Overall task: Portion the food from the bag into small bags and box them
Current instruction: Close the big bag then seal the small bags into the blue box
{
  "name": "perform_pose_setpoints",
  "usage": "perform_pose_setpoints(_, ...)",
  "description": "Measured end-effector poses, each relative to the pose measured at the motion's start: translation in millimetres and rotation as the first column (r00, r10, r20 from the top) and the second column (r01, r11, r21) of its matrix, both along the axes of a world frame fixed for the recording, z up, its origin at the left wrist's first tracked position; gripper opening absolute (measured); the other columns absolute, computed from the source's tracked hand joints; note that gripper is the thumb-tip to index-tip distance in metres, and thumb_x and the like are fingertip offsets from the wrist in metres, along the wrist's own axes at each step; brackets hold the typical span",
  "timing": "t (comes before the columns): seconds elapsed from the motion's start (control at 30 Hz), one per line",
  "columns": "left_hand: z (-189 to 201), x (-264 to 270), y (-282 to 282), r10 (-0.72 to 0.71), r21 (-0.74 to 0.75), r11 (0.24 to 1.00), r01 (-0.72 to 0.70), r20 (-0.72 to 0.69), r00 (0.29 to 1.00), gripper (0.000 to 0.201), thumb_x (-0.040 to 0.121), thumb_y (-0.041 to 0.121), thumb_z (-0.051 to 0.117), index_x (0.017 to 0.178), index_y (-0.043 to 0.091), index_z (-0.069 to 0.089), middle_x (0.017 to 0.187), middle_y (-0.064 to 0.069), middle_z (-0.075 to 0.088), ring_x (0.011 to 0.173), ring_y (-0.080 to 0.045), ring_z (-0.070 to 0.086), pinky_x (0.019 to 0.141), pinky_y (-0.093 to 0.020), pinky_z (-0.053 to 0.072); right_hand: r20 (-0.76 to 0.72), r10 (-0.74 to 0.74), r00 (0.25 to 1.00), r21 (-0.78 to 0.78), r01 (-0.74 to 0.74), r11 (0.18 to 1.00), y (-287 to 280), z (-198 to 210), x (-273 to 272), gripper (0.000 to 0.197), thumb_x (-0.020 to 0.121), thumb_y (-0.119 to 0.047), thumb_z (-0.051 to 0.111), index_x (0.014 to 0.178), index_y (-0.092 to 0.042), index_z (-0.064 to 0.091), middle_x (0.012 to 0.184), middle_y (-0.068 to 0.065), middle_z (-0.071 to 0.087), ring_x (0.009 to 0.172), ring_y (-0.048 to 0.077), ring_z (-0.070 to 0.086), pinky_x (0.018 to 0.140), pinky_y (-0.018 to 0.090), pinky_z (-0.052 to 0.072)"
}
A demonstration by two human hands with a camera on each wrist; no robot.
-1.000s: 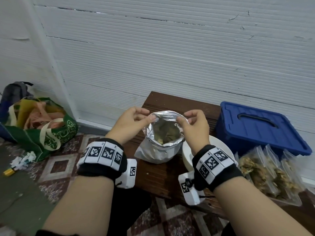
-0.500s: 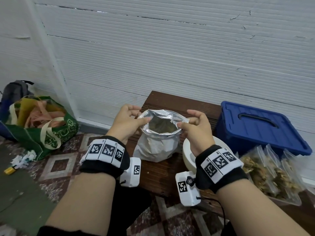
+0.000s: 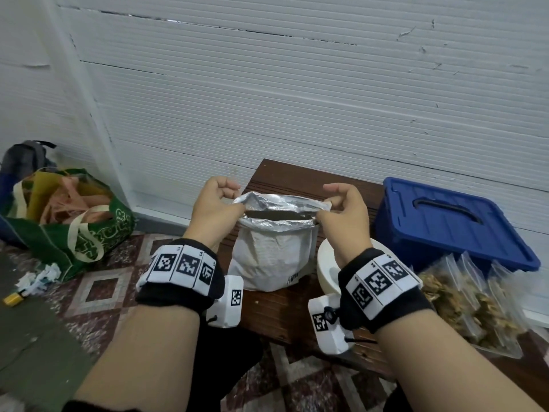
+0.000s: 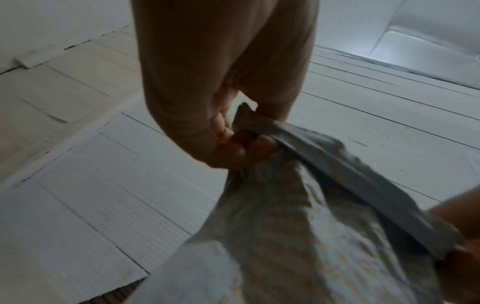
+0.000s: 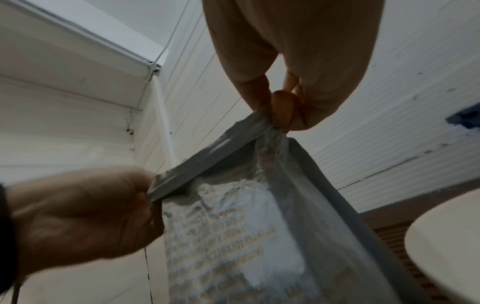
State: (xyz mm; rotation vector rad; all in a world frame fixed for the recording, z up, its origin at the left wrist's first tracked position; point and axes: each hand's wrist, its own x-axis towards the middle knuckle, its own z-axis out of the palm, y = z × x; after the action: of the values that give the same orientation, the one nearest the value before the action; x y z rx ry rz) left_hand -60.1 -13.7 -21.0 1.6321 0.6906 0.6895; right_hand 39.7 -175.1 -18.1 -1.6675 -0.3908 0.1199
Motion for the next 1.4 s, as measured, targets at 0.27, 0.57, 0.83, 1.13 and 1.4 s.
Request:
perform_pose_setpoints(0.27, 5, -8, -2, -0.061, -0.202, 0.976, 0.086, 0.126, 0.990, 0.031, 0.084, 0.013, 0.071, 0.105, 0.021, 0.050, 0.090, 0.004, 0.059, 0.065, -0.005, 0.061, 0.046, -0.019, 0.050, -0.131, 0.124, 0.984, 0.145, -0.105, 0.984, -7, 0, 2, 0.032, 0.085, 0.006, 0.062, 0.104, -0.019, 0.056, 0.068, -0.001, 0.050, 0.054, 0.007, 0.052, 0.046, 0.019, 0.043)
perform_pose_setpoints(0.57, 3, -8, -1, -0.005, 0.056, 0.998, 0.001, 0.068, 0.998, 0.033, 0.081, -0.003, 0.067, 0.093, 0.025, 0.055, 0.075, 0.009, 0.065, 0.072, 0.005, 0.059, 0.090, -0.035, 0.048, 0.278, 0.041, 0.960, -0.055, -0.026, 0.998, -10, 3, 4, 0.041, 0.083, 0.005, 0.062, 0.096, -0.032, 0.051, 0.074, -0.007, 0.052, 0.056, -0.003, 0.045, 0.062, 0.008, 0.042)
perform_pose_setpoints(0.83, 9, -15, 2, -0.059, -0.212, 0.972, 0.101, 0.195, 0.979, 0.033, 0.085, -0.006, 0.061, 0.106, 0.019, 0.051, 0.105, 0.001, 0.069, 0.088, -0.012, 0.067, 0.063, -0.023, 0.055, -0.134, 0.160, 0.978, 0.206, -0.130, 0.970, -13, 1, 7, 0.026, 0.089, 0.007, 0.051, 0.102, -0.014, 0.056, 0.079, 0.007, 0.061, 0.060, 0.013, 0.057, 0.051, 0.022, 0.050)
perform_pose_setpoints(1.13, 4, -32, 16, -0.221, -0.180, 0.953, 0.244, 0.141, 0.965, 0.058, 0.074, -0.012, 0.069, 0.125, 0.010, 0.051, 0.126, -0.007, 0.060, 0.109, -0.017, 0.064, 0.093, -0.029, 0.051, -0.149, 0.279, 0.949, 0.167, -0.254, 0.953, -16, -17, 8, 0.029, 0.084, 0.007, 0.062, 0.105, -0.013, 0.066, 0.088, -0.001, 0.073, 0.075, 0.003, 0.065, 0.059, 0.013, 0.048)
perform_pose_setpoints(1.4, 0, -34, 17, -0.129, -0.018, 0.991, 0.131, 0.096, 0.987, 0.046, 0.067, 0.002, 0.081, 0.104, 0.022, 0.065, 0.109, 0.003, 0.067, 0.079, -0.001, 0.069, 0.071, -0.012, 0.052, -0.146, 0.369, 0.918, 0.169, -0.345, 0.923, -23, -19, 6, 0.044, 0.078, 0.020, 0.052, 0.104, -0.010, 0.068, 0.105, 0.011, 0.071, 0.101, 0.022, 0.066, 0.089, 0.034, 0.052)
